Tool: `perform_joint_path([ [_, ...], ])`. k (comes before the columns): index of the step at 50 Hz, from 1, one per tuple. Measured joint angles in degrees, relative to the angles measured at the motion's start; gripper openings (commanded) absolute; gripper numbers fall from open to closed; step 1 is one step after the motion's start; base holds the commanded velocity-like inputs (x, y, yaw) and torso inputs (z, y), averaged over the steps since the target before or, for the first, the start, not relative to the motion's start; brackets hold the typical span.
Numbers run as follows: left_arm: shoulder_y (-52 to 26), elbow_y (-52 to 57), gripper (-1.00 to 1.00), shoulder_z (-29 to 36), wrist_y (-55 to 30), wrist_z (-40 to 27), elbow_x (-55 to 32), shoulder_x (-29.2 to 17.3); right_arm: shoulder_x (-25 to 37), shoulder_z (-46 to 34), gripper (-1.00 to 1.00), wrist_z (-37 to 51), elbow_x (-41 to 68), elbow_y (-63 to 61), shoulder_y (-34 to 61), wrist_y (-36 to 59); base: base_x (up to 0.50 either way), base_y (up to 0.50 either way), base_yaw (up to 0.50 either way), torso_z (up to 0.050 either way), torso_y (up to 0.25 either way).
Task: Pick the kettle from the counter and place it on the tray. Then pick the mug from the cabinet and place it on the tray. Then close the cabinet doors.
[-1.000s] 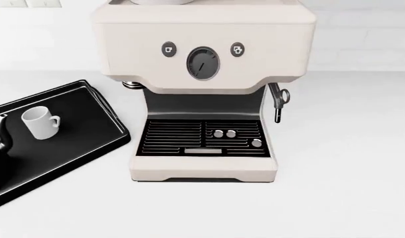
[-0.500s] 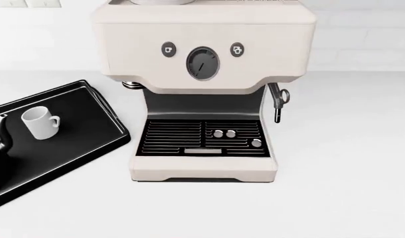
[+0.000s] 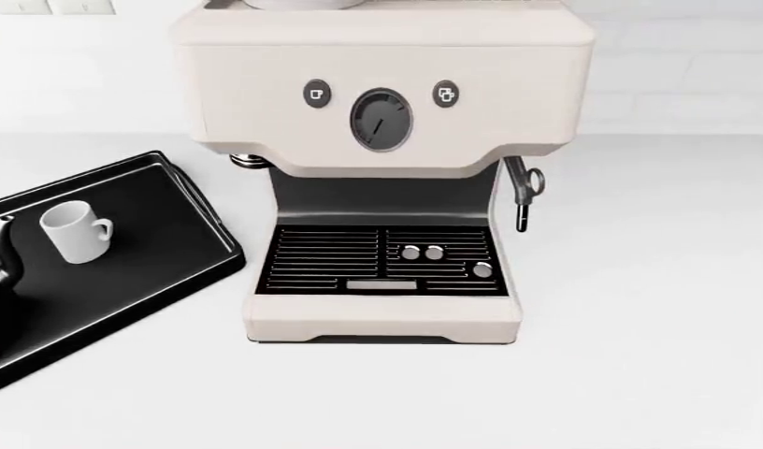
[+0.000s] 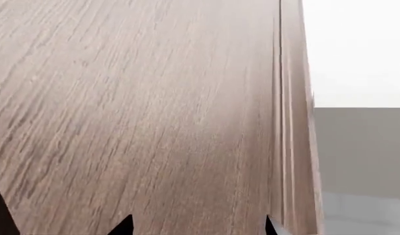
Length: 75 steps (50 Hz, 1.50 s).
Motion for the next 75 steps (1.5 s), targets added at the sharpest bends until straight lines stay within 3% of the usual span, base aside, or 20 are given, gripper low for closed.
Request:
perform_joint_path([
  [16, 2.1, -0.1, 1.0, 0.4, 1.2, -1.1, 2.0, 0.0, -0.1, -8.4, 1.0, 6.1, 5.6, 1.0, -4.5, -7.5, 0.0, 0.0, 0.0, 0.0, 0.0],
  [35, 5.3, -0.6, 1.0, 2.0, 3.5, -2.4, 5.6, 0.0, 0.6, -25.1, 1.0, 8.0, 1.6, -0.3, -10.7, -12.4, 0.0, 0.0, 0.0, 0.0, 0.0],
  [58, 8.7, -1.7, 1.0, 3.6, 6.3, -3.1, 9.0, 0.0, -0.7, -50.8, 1.0, 8.0, -12.4, 8.1, -11.9, -17.9, 0.0, 0.0, 0.0, 0.0, 0.0],
  [75, 10.2, -2.8, 1.0, 4.1, 7.8, -3.2, 10.2, 0.0, -2.4, -76.5, 1.0, 17.4, -14.3, 15.5, -8.0, -22.2, 0.01, 0.0, 0.0, 0.0, 0.0],
])
